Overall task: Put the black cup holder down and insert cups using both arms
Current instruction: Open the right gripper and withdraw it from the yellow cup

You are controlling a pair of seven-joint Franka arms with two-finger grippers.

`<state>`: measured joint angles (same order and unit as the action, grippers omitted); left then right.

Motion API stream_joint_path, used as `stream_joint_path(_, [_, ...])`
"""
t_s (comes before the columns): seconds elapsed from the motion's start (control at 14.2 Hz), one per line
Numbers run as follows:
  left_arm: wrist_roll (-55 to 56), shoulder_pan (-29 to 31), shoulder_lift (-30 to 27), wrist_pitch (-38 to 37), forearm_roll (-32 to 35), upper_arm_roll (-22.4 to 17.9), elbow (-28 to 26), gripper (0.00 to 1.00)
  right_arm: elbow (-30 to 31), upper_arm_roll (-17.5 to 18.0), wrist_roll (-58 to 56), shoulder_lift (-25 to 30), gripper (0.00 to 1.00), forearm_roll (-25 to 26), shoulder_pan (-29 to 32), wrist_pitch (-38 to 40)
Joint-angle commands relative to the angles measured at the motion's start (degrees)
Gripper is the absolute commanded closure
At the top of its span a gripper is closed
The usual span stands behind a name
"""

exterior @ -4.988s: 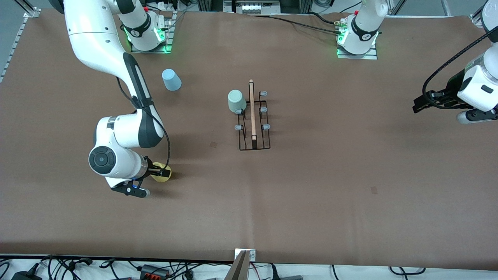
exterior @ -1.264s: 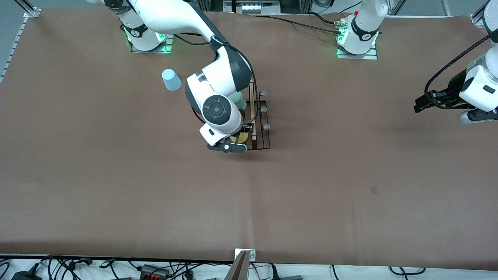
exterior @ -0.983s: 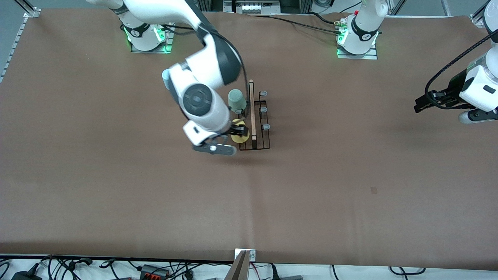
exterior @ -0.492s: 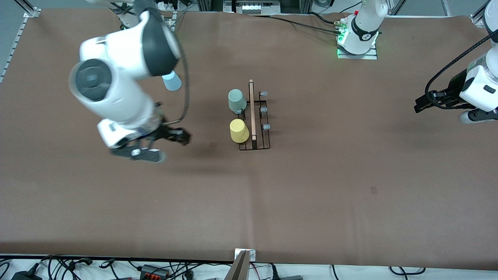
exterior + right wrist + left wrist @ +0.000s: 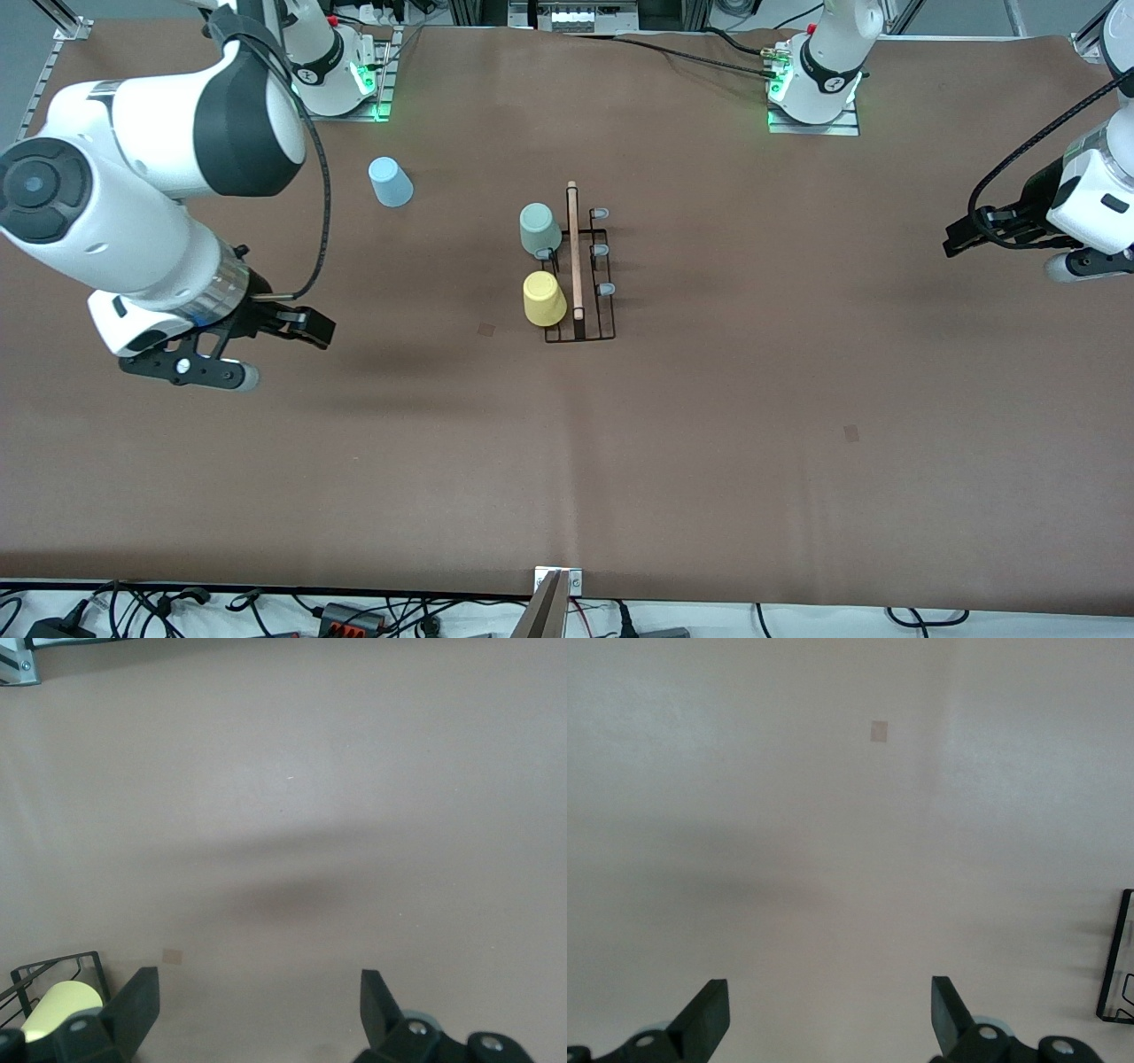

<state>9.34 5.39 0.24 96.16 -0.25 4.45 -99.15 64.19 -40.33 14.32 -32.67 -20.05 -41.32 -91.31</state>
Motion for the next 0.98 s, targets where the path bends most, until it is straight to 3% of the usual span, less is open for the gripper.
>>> stream_joint_path(0.0, [-1.6,0.2,-1.1,-0.4,-1.1,-0.2,-0.8,0.0,1.1,7.1,-1.4,4.0,0.0,-0.2,6.9,-0.1])
stream_joint_path(0.35, [-1.6,0.2,-1.1,-0.4,-1.1,-0.2,-0.8,0.0,5.8,36.7,-2.2,12.3,0.0,17.6,32.0,-0.9])
stream_joint_path(0.42, [-1.6,0.2,-1.1,-0.6,-1.1,-0.2,-0.8,0.0,7.2,38.5,-3.5,13.5,0.0,18.9,34.8,-0.9])
stream_joint_path(0.63, [-1.6,0.7,-1.1,-0.7,-1.2,-0.2,-0.8,0.0,10.2,38.8,-10.9,15.7,0.0,18.6,40.1,-1.1])
stream_joint_path(0.91, [-1.6,0.7,-1.1,-0.6,-1.2,-0.2,-0.8,0.0,13.1,38.8,-14.8,18.5,0.0,18.6,42.5,-1.1])
